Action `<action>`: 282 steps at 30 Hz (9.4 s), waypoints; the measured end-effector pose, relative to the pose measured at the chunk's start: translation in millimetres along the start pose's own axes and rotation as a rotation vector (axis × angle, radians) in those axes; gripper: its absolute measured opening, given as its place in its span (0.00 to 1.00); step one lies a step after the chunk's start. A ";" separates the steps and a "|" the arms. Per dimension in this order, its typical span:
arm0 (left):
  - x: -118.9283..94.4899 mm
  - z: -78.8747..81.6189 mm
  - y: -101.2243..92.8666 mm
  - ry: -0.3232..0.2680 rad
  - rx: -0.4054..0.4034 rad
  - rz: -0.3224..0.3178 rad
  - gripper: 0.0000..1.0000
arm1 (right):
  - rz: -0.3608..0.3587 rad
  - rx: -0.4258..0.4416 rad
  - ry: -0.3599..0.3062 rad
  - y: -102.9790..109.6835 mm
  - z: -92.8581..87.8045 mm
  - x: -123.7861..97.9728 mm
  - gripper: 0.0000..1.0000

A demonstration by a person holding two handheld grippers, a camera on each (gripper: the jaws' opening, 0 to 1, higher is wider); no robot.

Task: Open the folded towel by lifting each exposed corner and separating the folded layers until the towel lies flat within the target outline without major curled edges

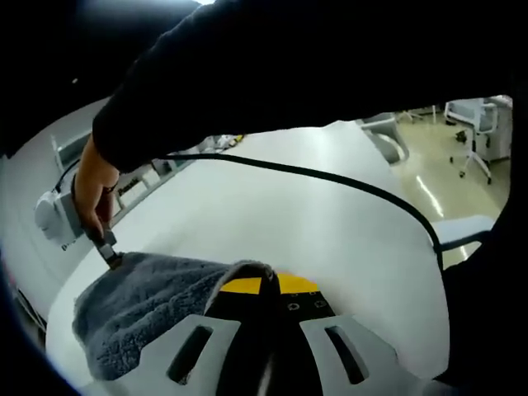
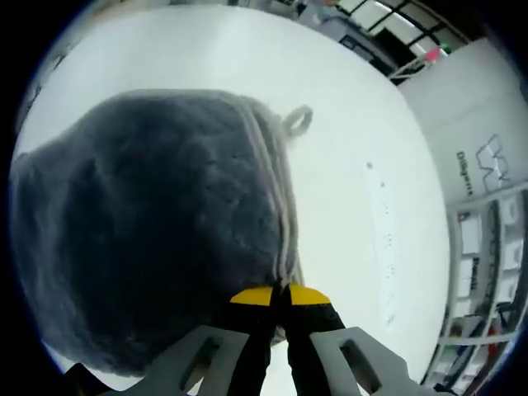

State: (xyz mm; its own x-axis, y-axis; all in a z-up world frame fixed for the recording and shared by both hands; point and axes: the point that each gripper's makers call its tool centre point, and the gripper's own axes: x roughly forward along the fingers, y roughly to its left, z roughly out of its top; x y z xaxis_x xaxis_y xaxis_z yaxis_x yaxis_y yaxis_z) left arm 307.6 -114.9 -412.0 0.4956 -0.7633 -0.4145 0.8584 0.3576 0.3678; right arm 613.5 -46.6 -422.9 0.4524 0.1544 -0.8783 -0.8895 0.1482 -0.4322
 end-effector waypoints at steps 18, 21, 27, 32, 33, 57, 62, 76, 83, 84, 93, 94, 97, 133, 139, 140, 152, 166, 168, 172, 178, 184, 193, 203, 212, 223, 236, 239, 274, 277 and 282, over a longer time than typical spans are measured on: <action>-4.4 4.5 2.6 -0.041 -0.044 -0.001 0.06 | -0.001 0.057 -0.056 -2.5 3.1 -1.8 0.00; -11.0 12.9 -1.2 -0.079 -0.129 -0.026 0.13 | -0.002 0.059 -0.068 -2.6 3.5 -0.8 0.00; -28.3 34.5 -4.9 -0.147 -0.179 -0.042 0.30 | -0.018 0.031 -0.056 -1.5 3.7 -0.9 0.00; -42.7 37.0 -8.7 -0.158 -0.198 -0.057 0.33 | -0.017 0.045 -0.071 -4.2 3.3 -0.1 0.00; -46.1 38.1 -10.5 -0.163 -0.202 -0.060 0.34 | -0.016 0.050 -0.077 -5.1 3.3 0.6 0.00; -116.6 -5.8 104.3 -0.162 -0.402 0.267 1.00 | -0.063 0.136 -0.178 -19.1 3.1 -12.6 0.16; -128.3 -14.4 121.8 -0.171 -0.450 0.306 1.00 | -0.127 0.211 -0.259 -36.6 7.8 -31.0 0.45; -152.1 -26.5 150.5 -0.206 -0.522 0.341 1.00 | -0.251 0.556 -0.483 -48.7 13.3 -112.4 0.98; -156.9 -21.8 150.6 -0.211 -0.506 0.374 1.00 | -0.271 0.580 -0.596 -35.9 14.1 -149.2 0.99; -158.5 -23.3 153.2 -0.206 -0.505 0.380 1.00 | -0.272 0.586 -0.617 -31.4 14.5 -154.0 0.99; -164.7 -19.3 155.7 -0.239 -0.494 0.407 0.94 | -0.287 0.594 -0.740 7.5 -1.3 -177.1 0.86; -164.5 -18.9 154.2 -0.240 -0.493 0.409 0.94 | -0.277 0.601 -0.751 13.3 -3.5 -177.3 0.86; -166.1 -21.5 156.4 -0.236 -0.496 0.421 0.96 | -0.288 0.624 -0.763 24.0 -12.4 -177.7 0.89; -192.1 -34.1 174.5 -0.192 -0.446 0.429 1.00 | -0.447 0.665 -0.828 105.8 -44.8 -237.1 0.98; -194.3 -37.0 175.5 -0.191 -0.449 0.429 1.00 | -0.457 0.668 -0.834 119.5 -46.9 -242.2 0.98; -194.6 -37.0 174.7 -0.190 -0.449 0.430 1.00 | -0.459 0.669 -0.840 121.7 -47.0 -244.2 0.98; -198.4 -41.9 169.1 -0.183 -0.462 0.425 1.00 | -0.462 0.660 -0.849 144.6 -51.0 -250.2 0.96; -203.6 -44.4 162.1 -0.194 -0.482 0.399 0.99 | -0.457 0.668 -0.840 169.5 -74.0 -247.0 0.95; -204.4 -45.8 162.5 -0.187 -0.480 0.406 0.99 | -0.442 0.665 -0.849 176.4 -72.0 -246.4 0.95; -205.2 -47.4 163.3 -0.183 -0.485 0.412 0.99 | -0.439 0.663 -0.841 180.7 -73.4 -244.6 0.95; -204.5 -47.0 165.3 -0.179 -0.491 0.411 0.99 | -0.452 0.663 -0.840 181.9 -74.4 -248.0 0.95; -204.8 -49.2 169.3 -0.171 -0.495 0.421 0.99 | -0.462 0.663 -0.838 180.7 -73.0 -246.4 0.94; -206.8 -52.2 172.8 -0.176 -0.517 0.425 0.99 | -0.419 0.658 -0.852 196.7 -64.1 -241.1 0.92; -203.3 -45.7 174.9 -0.201 -0.535 0.416 0.99 | -0.367 0.661 -0.853 221.1 -60.4 -235.4 0.90; -208.1 -50.2 174.5 -0.194 -0.535 0.431 0.99 | -0.213 0.637 -0.872 278.6 -43.6 -231.9 0.83; -215.6 -51.1 173.7 -0.191 -0.529 0.461 1.00 | -0.016 0.735 -0.934 315.9 -11.5 -209.7 0.64; -215.0 -55.4 174.9 -0.193 -0.534 0.453 1.00 | 0.020 0.920 -0.964 301.4 -3.1 -186.7 0.67; -214.6 -57.6 174.8 -0.188 -0.536 0.452 1.00 | 0.012 0.950 -0.972 297.4 -0.2 -183.3 0.69; -166.7 -26.0 255.0 -0.238 -0.675 0.261 0.92 | 0.102 1.434 -1.182 254.7 20.2 -178.3 0.54; -152.1 -30.8 262.2 -0.255 -0.770 0.214 0.90 | 0.149 1.451 -1.198 257.3 29.9 -178.1 0.53; -126.7 -52.6 286.8 -0.239 -0.823 0.210 0.93 | 0.224 1.560 -1.258 254.6 30.7 -179.4 0.41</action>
State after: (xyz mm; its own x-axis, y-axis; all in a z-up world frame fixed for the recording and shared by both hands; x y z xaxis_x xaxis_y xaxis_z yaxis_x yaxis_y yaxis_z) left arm 498.0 112.7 -297.7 0.6917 -0.6976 -0.1868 0.6217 0.7068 -0.3374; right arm 307.9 -6.6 -369.1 0.7612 0.6481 0.0218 -0.4320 0.4817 0.7625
